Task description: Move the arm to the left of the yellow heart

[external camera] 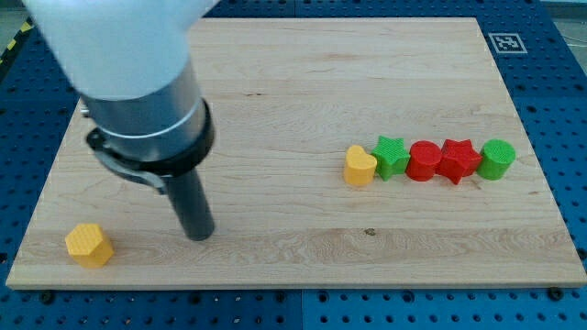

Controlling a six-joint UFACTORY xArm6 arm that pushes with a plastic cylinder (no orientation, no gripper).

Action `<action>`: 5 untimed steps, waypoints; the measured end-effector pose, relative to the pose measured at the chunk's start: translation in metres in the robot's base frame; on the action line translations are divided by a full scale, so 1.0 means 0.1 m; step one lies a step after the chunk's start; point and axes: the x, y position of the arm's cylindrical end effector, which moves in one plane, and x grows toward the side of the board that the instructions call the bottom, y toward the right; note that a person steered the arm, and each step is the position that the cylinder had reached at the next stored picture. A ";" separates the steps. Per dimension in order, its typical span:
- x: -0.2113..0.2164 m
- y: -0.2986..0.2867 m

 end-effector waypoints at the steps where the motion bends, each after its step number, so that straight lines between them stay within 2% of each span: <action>1: 0.00 0.29; 4: 0.00 1.09; 5: -0.17 1.10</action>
